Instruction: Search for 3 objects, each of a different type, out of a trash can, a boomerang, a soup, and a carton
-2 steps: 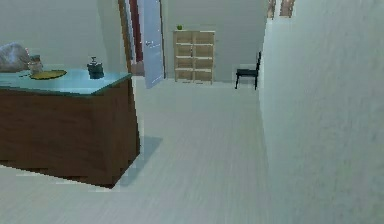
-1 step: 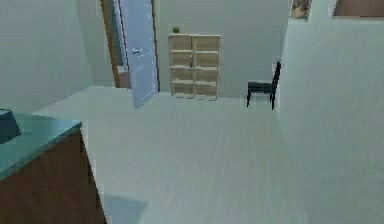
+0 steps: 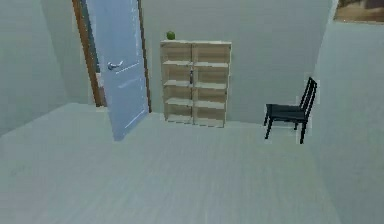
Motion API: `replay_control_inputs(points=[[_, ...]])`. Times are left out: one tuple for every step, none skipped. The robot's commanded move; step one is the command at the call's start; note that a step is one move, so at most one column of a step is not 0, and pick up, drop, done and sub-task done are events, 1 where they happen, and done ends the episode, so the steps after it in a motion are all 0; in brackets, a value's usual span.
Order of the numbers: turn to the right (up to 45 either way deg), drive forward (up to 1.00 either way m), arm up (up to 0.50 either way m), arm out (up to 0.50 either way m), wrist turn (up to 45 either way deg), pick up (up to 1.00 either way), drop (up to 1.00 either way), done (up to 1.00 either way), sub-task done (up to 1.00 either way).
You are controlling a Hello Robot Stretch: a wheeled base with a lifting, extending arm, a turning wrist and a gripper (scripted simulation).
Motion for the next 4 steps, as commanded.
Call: replay_control_inputs(points=[[12.0,0.0,0.0,0.0,0.0,0.0,0.0,0.0,0.0],[0.0,0.15,0.0,0.0,0.0,0.0,0.0,0.0,0.0],[-33.0,0.0,0.0,0.0,0.0,0.0,0.0,0.0,0.0],[0.0,0.45,0.0,0.0,0.0,0.0,0.0,0.0,0.0]])
